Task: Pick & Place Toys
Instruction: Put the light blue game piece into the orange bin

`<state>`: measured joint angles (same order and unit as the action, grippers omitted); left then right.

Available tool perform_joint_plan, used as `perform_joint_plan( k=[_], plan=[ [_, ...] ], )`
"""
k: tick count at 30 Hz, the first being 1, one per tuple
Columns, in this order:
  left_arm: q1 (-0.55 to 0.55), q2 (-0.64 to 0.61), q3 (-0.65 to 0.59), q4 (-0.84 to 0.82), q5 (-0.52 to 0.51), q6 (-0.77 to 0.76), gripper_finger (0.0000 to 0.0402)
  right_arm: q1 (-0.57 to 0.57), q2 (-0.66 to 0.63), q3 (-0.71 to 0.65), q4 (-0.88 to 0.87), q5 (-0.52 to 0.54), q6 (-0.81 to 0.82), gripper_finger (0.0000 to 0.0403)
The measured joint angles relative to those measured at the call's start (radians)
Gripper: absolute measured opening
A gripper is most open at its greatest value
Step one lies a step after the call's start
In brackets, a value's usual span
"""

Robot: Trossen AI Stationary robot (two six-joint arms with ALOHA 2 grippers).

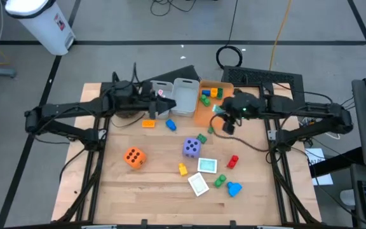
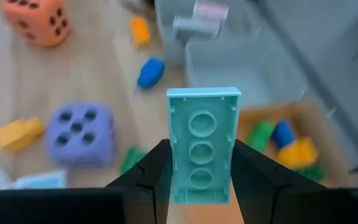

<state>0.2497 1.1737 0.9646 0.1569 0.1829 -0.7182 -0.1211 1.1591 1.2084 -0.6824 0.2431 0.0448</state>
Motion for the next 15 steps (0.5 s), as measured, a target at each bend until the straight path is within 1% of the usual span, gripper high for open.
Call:
perform_joint_plan(
  k=[2, 3, 7, 9, 12, 15],
  plan=[
    [0.0, 0.038, 0.051, -0.045, 0.008, -0.072, 0.017, 0.018, 0.053, 0.031, 0.027, 0.06, -0.046, 0.012],
    [0.0, 0.06, 0.071, -0.06, 0.023, -0.114, 0.017, 0.022, 0.078, 0.046, 0.037, 0.071, -0.064, 0.012],
    [0.0, 0.156, 0.143, -0.088, 0.137, -0.206, 0.017, 0.024, 0.153, 0.086, 0.065, 0.07, -0.087, 0.012],
    [-0.001, 0.196, 0.169, -0.088, 0.173, -0.229, 0.017, 0.024, 0.17, 0.092, 0.078, 0.066, -0.093, 0.012],
    [0.0, 0.258, 0.195, -0.109, 0.176, -0.285, 0.017, 0.03, 0.181, 0.094, 0.115, 0.04, -0.101, 0.012],
    [0.001, 0.318, 0.206, -0.111, 0.175, -0.317, 0.017, 0.04, 0.181, 0.094, 0.127, 0.04, -0.1, 0.012]
  ],
)
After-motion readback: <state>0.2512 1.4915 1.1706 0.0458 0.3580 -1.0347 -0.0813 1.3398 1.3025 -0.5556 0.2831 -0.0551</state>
